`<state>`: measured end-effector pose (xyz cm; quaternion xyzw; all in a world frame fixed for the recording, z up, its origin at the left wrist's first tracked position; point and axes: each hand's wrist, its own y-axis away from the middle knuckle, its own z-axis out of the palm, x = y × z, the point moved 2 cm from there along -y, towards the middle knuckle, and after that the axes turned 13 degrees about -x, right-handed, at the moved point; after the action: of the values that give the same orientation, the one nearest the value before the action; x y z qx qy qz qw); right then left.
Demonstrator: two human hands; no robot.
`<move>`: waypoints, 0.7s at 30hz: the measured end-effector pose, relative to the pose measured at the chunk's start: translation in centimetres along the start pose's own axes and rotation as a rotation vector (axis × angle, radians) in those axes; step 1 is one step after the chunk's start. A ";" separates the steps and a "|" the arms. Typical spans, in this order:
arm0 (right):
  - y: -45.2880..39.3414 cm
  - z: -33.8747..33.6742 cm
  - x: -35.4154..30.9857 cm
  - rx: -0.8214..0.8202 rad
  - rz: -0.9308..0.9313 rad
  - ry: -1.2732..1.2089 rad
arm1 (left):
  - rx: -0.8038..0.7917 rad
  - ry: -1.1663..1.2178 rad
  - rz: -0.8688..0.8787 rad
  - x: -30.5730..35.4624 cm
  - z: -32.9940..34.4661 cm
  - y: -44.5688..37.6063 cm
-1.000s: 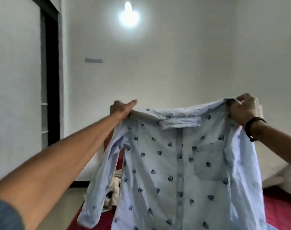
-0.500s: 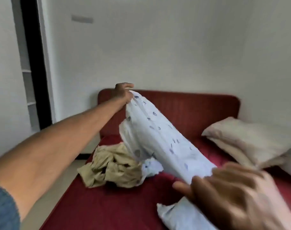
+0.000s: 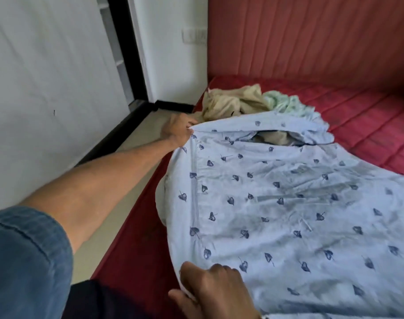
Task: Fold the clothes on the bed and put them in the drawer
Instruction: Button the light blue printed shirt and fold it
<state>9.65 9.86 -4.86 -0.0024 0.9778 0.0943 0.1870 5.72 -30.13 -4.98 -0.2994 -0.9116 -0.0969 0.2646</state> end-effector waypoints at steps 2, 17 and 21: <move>-1.7 2.4 -1.4 -0.111 0.047 -0.218 | 0.058 -0.096 -0.057 -2.7 -0.1 1.6; -5.8 6.6 -3.5 -0.316 0.072 -0.713 | 0.136 -0.374 -0.272 -1.1 -0.6 6.1; -5.1 5.7 -5.0 -0.353 0.078 -0.676 | 0.018 -0.258 -0.184 1.1 2.2 8.6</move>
<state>16.58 5.78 -9.19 0.0341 0.8292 0.2636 0.4917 9.19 -21.90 -6.05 -0.2220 -0.9625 -0.0732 0.1378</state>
